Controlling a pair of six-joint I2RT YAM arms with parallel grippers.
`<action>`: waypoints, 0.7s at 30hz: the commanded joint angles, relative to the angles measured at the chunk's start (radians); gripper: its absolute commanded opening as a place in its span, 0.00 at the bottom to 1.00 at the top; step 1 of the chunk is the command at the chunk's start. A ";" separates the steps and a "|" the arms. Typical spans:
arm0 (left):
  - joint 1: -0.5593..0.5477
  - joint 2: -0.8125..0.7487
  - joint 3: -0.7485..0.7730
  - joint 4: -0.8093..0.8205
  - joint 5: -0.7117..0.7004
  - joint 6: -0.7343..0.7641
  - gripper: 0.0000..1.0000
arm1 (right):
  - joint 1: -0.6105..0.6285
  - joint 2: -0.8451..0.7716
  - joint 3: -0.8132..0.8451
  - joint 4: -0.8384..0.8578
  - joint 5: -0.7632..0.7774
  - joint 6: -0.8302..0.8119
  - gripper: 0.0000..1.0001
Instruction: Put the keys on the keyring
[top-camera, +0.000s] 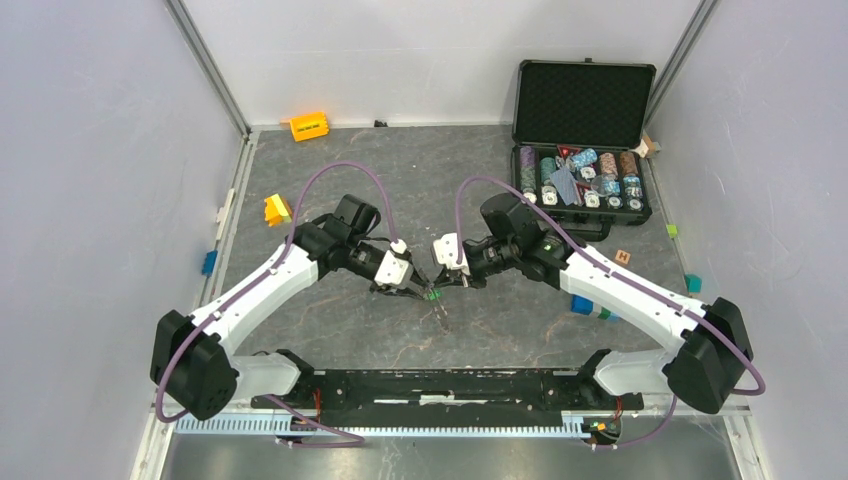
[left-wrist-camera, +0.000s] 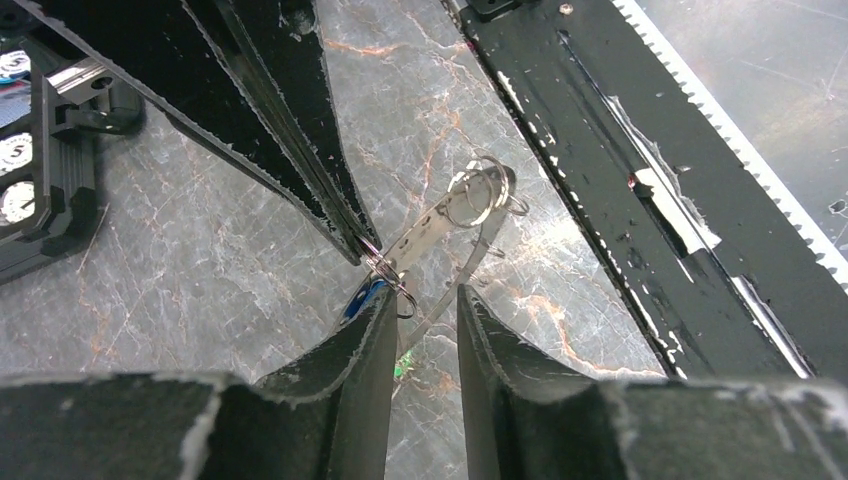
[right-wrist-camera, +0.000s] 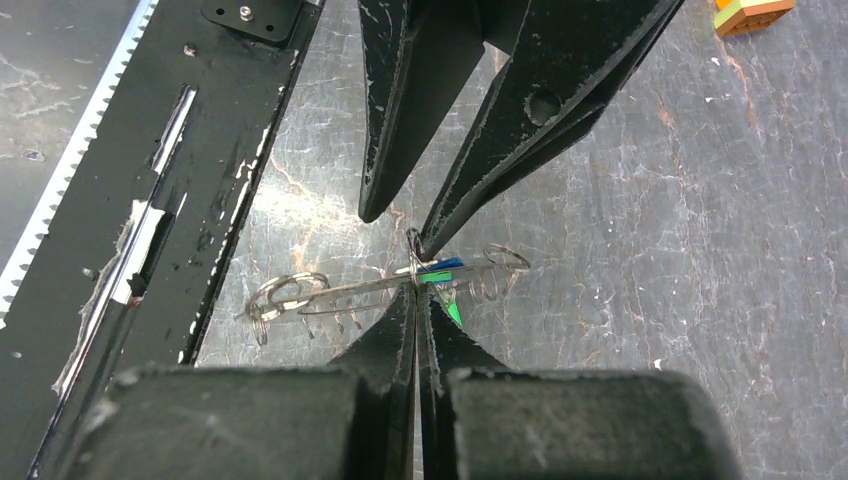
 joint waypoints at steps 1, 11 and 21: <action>0.005 -0.027 0.040 0.039 -0.042 -0.042 0.37 | 0.001 -0.038 0.020 0.053 -0.054 0.012 0.00; 0.005 -0.052 0.056 0.120 -0.069 -0.199 0.42 | -0.006 -0.041 -0.004 0.092 -0.054 0.036 0.00; 0.005 -0.066 0.040 0.139 -0.063 -0.230 0.39 | -0.018 -0.037 -0.013 0.128 -0.025 0.074 0.00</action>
